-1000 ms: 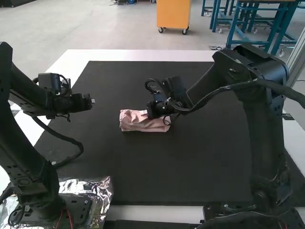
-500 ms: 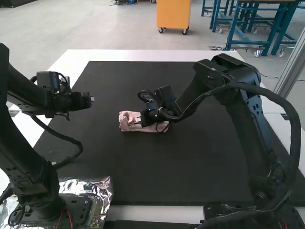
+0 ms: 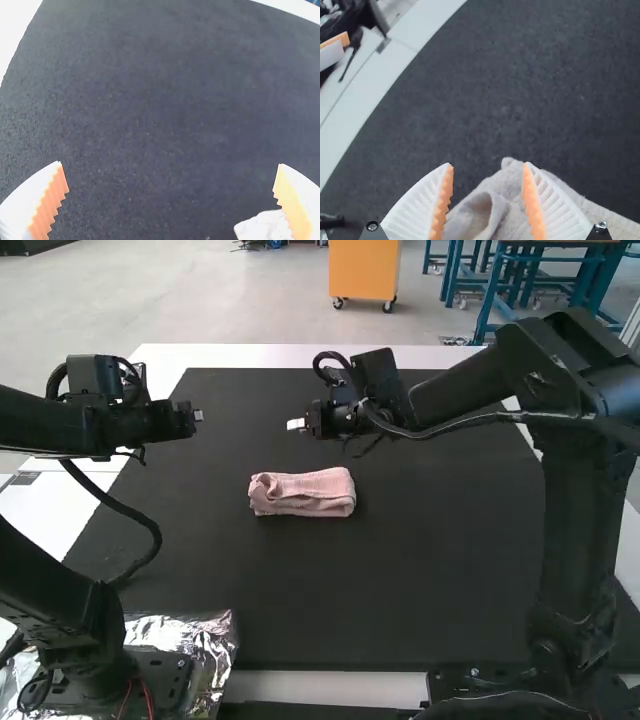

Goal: Fold the towel.

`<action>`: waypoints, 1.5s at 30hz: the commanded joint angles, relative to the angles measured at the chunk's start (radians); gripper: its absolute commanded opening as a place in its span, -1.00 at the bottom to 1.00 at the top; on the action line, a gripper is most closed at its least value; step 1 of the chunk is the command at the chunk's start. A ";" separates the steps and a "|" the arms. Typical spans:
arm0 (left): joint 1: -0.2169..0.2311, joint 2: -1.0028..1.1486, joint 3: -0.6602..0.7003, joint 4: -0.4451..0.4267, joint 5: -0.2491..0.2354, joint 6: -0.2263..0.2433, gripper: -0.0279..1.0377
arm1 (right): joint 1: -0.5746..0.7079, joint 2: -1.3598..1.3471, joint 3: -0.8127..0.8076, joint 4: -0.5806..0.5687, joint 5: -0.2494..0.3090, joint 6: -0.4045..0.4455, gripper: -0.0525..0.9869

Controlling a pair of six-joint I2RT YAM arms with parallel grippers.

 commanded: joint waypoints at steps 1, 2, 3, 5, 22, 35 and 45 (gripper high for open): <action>-0.030 -0.064 0.073 -0.024 -0.007 0.002 0.87 | -0.078 -0.164 0.023 -0.016 0.000 0.004 0.62; -0.041 -0.079 0.088 -0.044 -0.007 0.002 0.87 | -0.098 -0.212 0.025 -0.019 0.004 0.004 0.79; -0.050 -0.096 0.106 -0.069 -0.007 0.002 0.87 | -0.118 -0.264 0.025 -0.025 0.007 0.004 0.84; -0.067 -0.134 0.142 -0.118 -0.007 -0.015 0.87 | -0.150 -0.371 0.026 -0.034 0.023 -0.006 0.84; -0.105 -0.696 0.154 -0.224 0.045 -0.145 0.87 | -0.447 -1.292 -0.193 -0.271 0.264 -0.111 0.85; -0.104 -1.249 0.005 -0.166 -0.001 -0.139 0.87 | -0.547 -1.870 -0.329 -0.410 0.362 -0.163 0.85; -0.088 -1.289 -0.044 -0.173 -0.016 0.059 0.87 | -0.550 -1.872 -0.463 -0.429 0.556 -0.270 0.85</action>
